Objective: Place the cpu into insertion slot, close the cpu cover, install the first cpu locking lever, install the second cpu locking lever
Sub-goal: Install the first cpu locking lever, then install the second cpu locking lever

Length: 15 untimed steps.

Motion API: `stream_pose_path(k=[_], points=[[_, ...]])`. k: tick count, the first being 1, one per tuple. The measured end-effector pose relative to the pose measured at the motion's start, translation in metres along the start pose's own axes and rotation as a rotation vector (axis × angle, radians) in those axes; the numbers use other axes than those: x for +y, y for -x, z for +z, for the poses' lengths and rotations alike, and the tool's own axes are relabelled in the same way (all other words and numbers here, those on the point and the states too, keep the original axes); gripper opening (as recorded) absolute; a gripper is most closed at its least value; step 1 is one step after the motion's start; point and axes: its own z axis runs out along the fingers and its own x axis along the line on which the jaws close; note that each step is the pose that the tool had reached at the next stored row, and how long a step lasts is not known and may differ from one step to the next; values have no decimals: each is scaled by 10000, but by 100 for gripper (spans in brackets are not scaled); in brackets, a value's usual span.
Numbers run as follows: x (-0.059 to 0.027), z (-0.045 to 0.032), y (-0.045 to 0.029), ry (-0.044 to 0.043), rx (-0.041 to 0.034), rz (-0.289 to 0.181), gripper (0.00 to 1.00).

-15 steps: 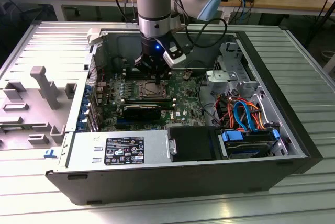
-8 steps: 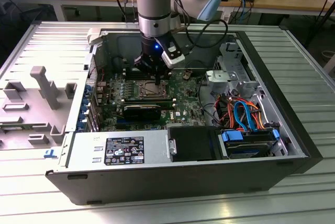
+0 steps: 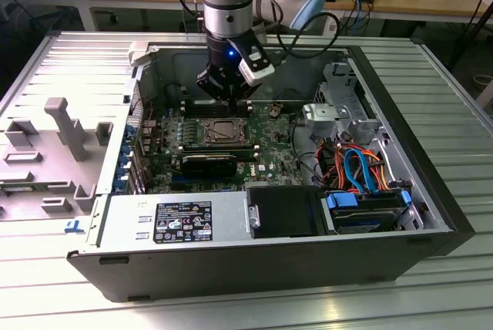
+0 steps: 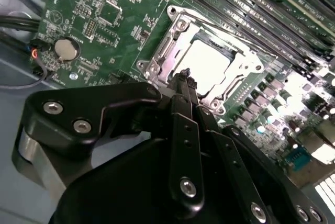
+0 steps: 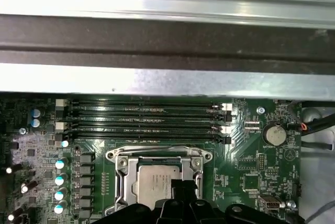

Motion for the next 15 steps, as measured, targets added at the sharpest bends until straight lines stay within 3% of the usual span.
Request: stream_pose_path(k=[1, 2, 3, 4, 15], points=[[0, 0, 0, 2, -1, 0, 11], [0, 3, -1, 4, 160, -4, 11], [0, 8, 1, -10, 504, -17, 11], [0, 11, 1, -12, 679, -23, 11], [0, 11, 1, -12, 685, -22, 11]])
